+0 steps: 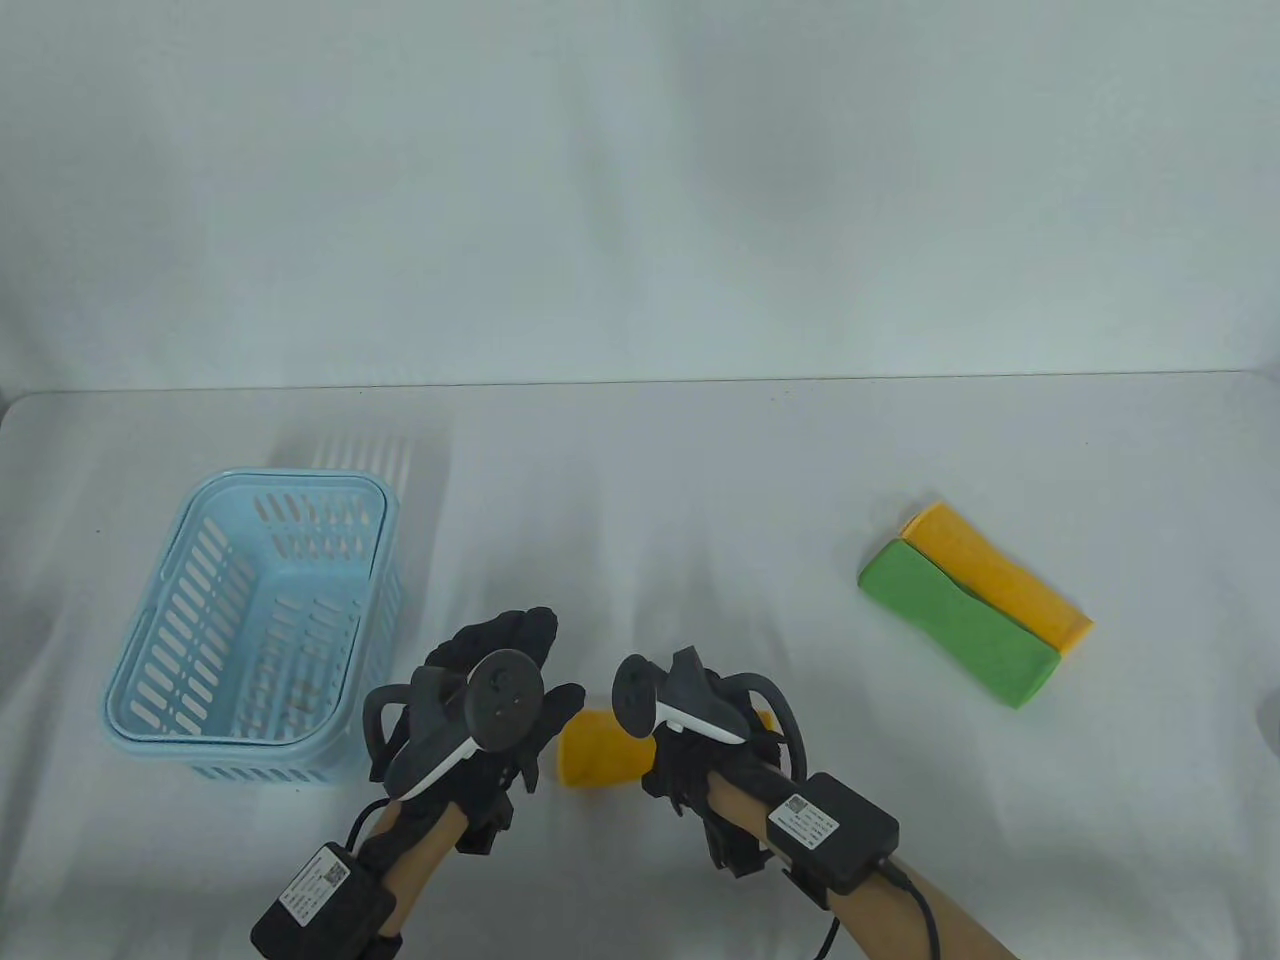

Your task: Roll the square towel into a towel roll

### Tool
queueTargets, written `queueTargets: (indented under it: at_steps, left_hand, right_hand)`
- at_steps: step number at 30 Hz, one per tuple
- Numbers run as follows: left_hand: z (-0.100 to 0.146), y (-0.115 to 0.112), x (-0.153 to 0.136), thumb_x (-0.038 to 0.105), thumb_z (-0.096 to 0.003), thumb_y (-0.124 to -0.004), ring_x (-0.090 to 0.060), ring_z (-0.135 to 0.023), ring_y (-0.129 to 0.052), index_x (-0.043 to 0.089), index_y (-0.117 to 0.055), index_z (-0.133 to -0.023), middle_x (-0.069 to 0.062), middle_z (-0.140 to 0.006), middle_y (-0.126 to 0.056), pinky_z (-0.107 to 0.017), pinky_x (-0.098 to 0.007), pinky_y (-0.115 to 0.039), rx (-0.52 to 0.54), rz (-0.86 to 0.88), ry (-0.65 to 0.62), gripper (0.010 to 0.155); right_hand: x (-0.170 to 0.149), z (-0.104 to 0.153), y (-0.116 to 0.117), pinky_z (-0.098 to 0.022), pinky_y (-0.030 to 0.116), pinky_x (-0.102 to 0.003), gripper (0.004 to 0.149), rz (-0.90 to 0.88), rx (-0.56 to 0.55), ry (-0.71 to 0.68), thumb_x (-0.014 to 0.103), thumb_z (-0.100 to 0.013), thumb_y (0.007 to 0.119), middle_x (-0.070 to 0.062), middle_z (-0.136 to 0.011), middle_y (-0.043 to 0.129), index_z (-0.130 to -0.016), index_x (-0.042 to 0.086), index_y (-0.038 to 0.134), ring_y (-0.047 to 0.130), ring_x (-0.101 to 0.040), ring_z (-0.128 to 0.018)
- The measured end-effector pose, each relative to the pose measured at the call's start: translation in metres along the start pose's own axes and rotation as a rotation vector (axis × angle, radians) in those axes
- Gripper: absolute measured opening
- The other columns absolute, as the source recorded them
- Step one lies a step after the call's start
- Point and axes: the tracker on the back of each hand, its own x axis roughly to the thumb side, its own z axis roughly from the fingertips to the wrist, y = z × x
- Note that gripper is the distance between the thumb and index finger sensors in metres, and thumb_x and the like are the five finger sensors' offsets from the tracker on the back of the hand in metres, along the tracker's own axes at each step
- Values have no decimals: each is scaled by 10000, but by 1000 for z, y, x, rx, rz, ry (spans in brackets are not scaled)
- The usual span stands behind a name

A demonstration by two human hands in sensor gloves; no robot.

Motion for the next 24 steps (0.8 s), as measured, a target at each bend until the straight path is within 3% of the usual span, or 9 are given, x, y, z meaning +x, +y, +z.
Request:
queueTargets:
  at_steps: [7, 13, 19, 24]
  left_hand:
    - [0, 1, -1, 634, -332, -737, -315, -948, -816, 294, -611, -1043, -5, -1064, -717, -705, -558, -672, 4, 3, 6, 798]
    - [-1, 3, -5, 634, -333, -736, -314, -948, -816, 295, -610, -1043, -3, -1063, -718, -705, -558, -672, 11, 7, 17, 797]
    - [0, 3, -5, 634, -333, -736, -315, -949, -815, 294, -611, -1043, -3, -1065, -716, -705, -559, -671, 12, 5, 20, 797]
    - [0, 3, -4, 633, -333, -736, -315, -948, -815, 296, -611, -1043, -3, -1063, -718, -705, -558, -672, 13, 3, 11, 795]
  right_hand:
    - [-10, 3, -4, -721, 501, -572, 679, -92, -1, -7, 505, -258, 907, 40, -918, 636, -852, 290, 657, 646, -276, -862]
    - [-42, 41, -43, -718, 501, -578, 676, -243, -97, 57, 496, -249, 913, 33, -909, 651, -843, 280, 673, 655, -287, -854]
    - [-113, 89, -85, -715, 503, -583, 677, -381, -203, 228, 487, -252, 919, 17, -910, 656, -846, 265, 680, 657, -299, -853]
    - [-187, 103, -87, -715, 505, -581, 678, -389, -259, 447, 486, -256, 919, 18, -915, 652, -850, 266, 677, 654, -299, -857]
